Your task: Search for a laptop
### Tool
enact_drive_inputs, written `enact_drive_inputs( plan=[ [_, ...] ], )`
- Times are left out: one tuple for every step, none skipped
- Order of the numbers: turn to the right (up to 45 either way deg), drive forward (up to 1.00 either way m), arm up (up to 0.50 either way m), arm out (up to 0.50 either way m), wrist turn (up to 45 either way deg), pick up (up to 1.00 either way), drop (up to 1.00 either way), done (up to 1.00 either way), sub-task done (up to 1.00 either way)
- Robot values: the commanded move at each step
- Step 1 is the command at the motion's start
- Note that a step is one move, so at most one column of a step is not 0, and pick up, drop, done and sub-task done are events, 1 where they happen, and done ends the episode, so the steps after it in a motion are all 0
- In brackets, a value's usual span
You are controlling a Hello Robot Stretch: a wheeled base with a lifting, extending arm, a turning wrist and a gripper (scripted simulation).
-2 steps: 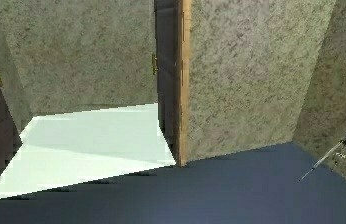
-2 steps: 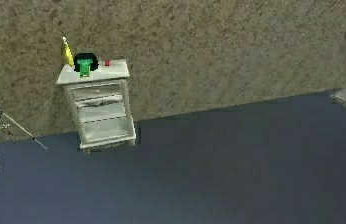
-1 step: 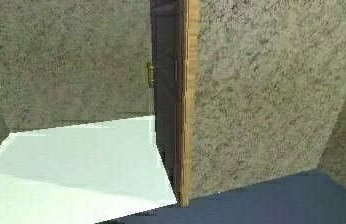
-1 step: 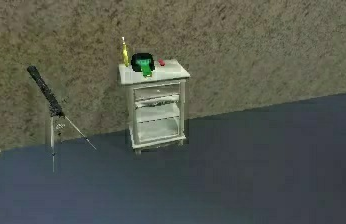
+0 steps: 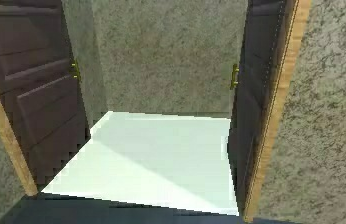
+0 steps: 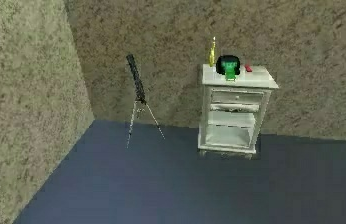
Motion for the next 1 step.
enact_drive_inputs(
  plan=[
    [0.0, 0.85, 0.00, 0.00, 0.0, 0.00, 0.00, 0.00, 0.00]
  ],
)
